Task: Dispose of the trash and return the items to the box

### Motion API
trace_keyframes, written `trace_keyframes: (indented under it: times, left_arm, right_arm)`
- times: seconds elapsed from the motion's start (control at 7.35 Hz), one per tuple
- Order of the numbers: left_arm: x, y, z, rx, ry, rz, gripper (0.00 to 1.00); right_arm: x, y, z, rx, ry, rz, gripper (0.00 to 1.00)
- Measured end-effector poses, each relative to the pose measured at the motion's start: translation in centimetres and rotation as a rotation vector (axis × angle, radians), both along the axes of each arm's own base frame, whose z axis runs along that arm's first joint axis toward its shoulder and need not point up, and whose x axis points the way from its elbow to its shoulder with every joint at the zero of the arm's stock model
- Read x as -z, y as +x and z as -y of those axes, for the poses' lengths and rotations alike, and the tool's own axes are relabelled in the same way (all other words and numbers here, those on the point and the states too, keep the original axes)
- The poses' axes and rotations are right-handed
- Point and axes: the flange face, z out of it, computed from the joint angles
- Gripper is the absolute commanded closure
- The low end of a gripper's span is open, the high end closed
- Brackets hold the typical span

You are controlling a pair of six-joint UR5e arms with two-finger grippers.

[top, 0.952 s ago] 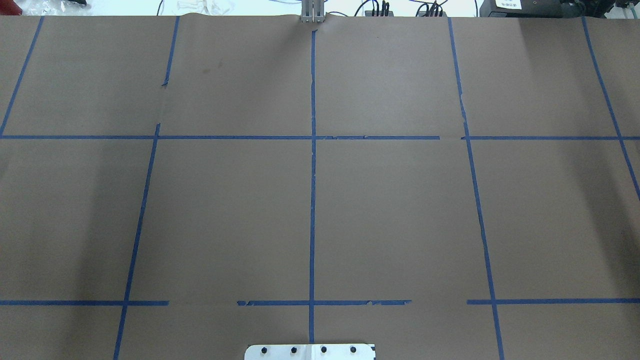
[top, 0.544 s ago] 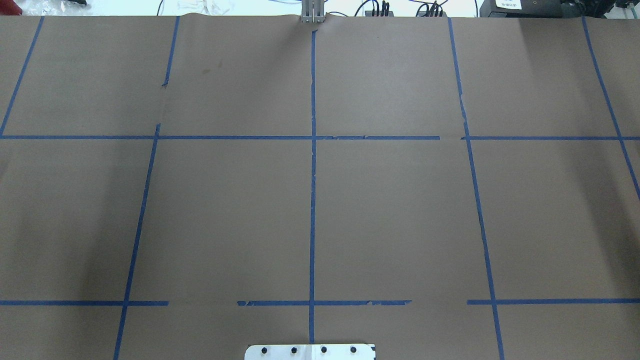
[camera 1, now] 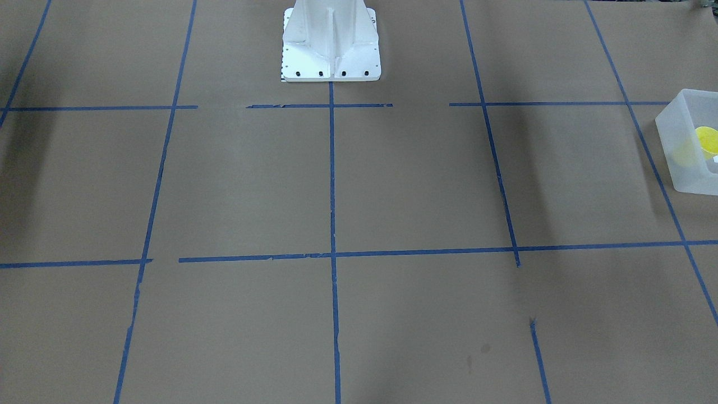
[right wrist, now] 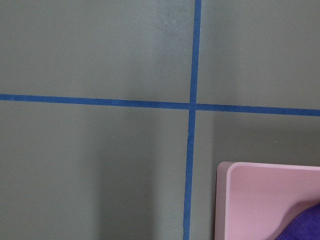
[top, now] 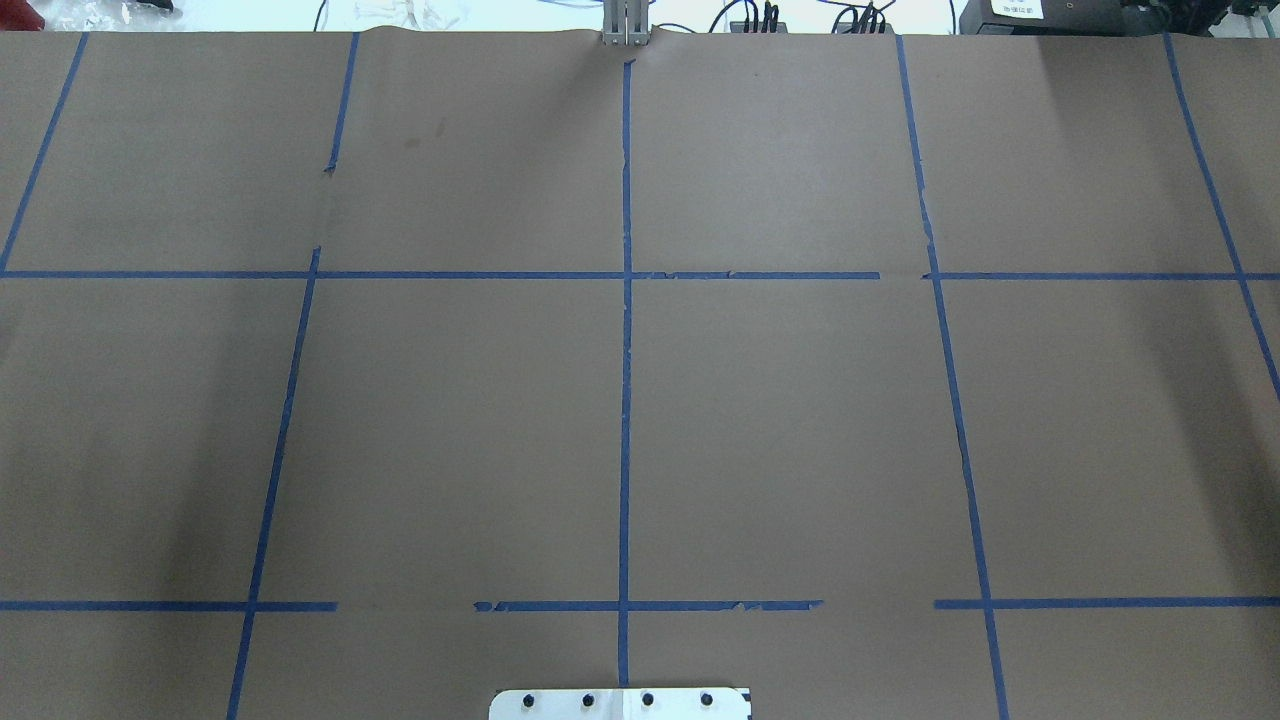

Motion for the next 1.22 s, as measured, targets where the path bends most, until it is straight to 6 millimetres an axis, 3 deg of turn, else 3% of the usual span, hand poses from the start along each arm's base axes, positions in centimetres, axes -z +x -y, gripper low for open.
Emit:
trace_keyframes:
  times: [1.22]
  left_arm:
    - [1.0,0.2,0.8,-0.068,-0.064,-0.041,0.0]
  right_arm:
    - [-2.2,0.0,-0.4,0.003,-0.044,0.001,0.0]
